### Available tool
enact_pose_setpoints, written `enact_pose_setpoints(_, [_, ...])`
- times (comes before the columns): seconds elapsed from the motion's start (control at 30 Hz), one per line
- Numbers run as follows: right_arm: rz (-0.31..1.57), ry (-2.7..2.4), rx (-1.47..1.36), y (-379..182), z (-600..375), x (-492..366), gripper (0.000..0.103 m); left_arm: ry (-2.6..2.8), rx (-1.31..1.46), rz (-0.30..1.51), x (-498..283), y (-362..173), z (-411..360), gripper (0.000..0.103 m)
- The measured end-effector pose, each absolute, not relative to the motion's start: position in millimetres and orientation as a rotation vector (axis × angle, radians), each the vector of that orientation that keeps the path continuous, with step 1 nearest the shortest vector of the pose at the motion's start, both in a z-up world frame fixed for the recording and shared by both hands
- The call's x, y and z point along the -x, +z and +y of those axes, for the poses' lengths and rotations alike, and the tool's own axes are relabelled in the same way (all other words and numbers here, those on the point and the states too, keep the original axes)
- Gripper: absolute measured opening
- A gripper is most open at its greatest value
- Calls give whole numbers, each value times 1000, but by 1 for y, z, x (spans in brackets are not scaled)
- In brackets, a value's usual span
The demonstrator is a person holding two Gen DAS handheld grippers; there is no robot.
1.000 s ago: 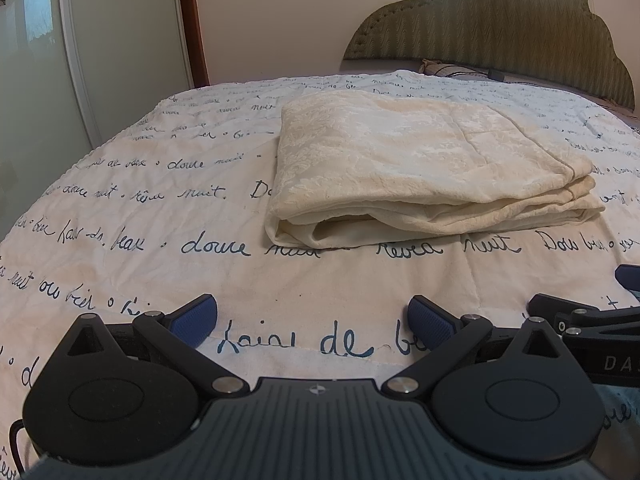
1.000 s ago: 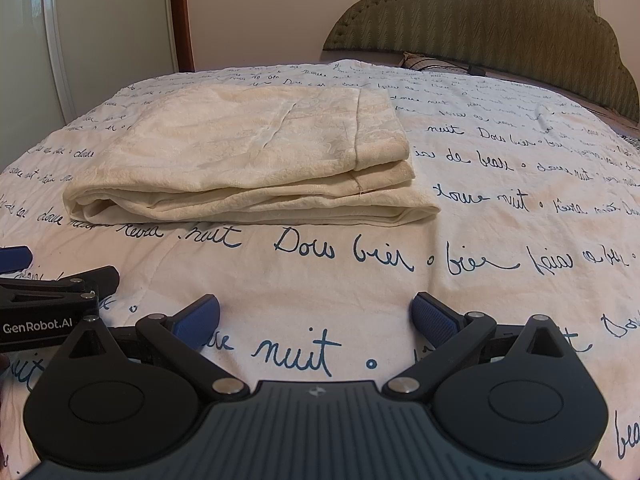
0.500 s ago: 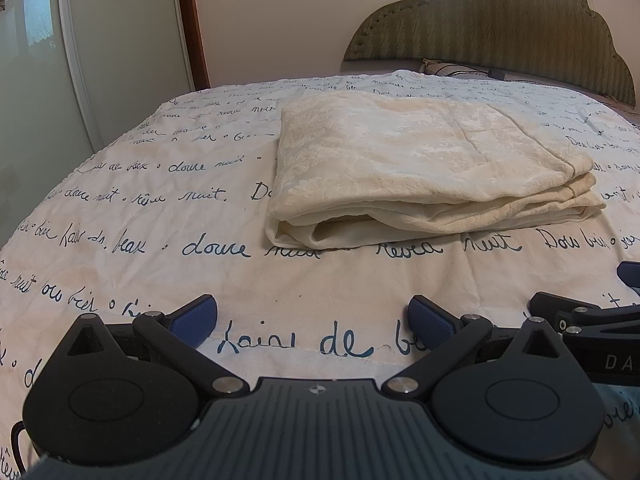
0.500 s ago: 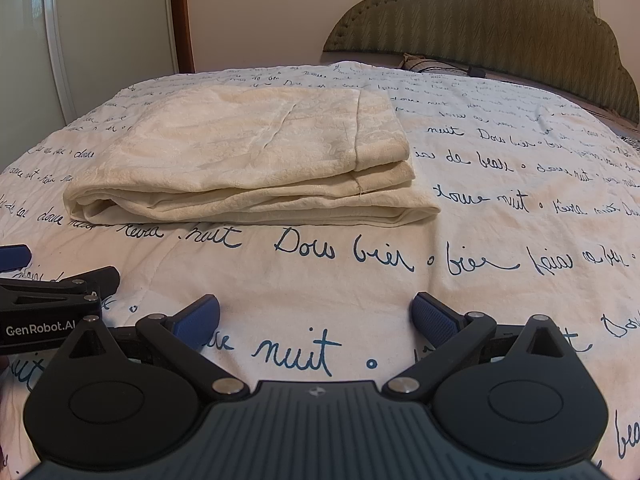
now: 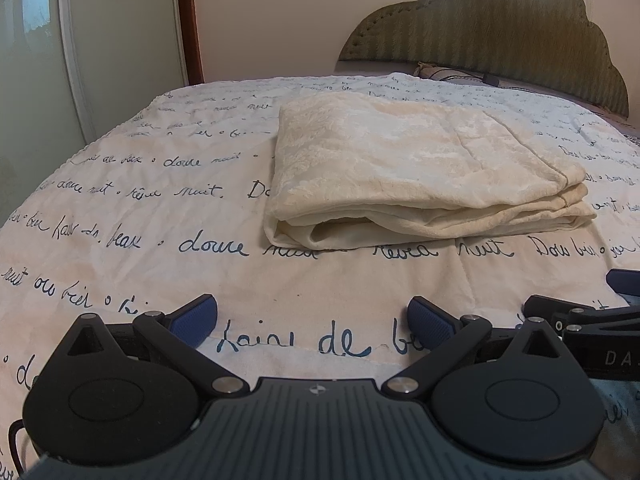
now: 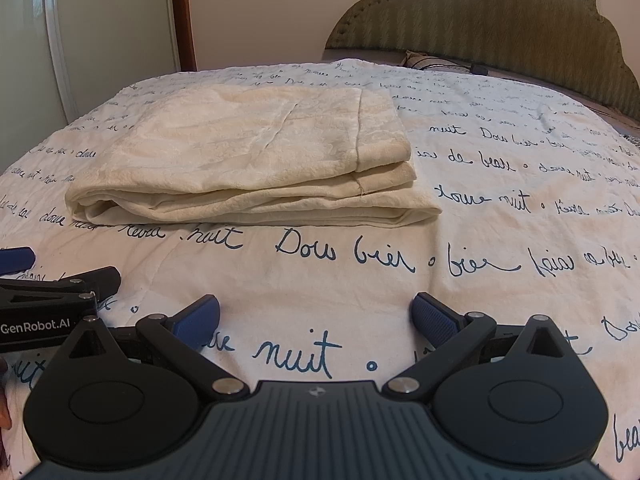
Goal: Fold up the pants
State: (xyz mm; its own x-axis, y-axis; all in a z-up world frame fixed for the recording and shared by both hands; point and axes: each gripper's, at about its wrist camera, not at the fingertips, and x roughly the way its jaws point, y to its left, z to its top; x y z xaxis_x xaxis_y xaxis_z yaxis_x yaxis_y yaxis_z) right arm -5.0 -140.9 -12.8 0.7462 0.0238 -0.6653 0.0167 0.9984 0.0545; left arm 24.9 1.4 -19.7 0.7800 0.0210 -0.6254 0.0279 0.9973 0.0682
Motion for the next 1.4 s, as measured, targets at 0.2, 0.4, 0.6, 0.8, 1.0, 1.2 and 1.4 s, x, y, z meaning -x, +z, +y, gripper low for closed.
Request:
enact_pose_setpoints(0.2, [731, 47, -129, 2, -155, 2, 103, 2, -137, 641, -23, -4, 0, 101])
enact_pose_setpoints(0.4, [671, 50, -132, 30, -160, -1, 103, 19, -103, 636, -38, 15, 7, 102])
enact_pose_setpoints(0.6, [619, 72, -93, 46, -155, -4, 103, 29, -123, 623, -51, 26, 8, 102])
enact_pose_setpoints(0.8, [603, 41, -80, 49, -166, -19, 103, 38, -119, 613, -67, 35, 15, 102])
enact_pose_setpoints(1.0, [586, 8, -73, 51, -187, -40, 103, 38, -107, 614, -86, 42, 21, 102])
enact_pose_setpoints(1.2, [598, 1, -140, 53, -214, -63, 103, 49, -72, 633, -109, 45, 28, 102])
enact_pose_setpoints(1.4, [615, 4, -212, 52, -230, -75, 103, 69, -71, 653, -122, 45, 29, 102])
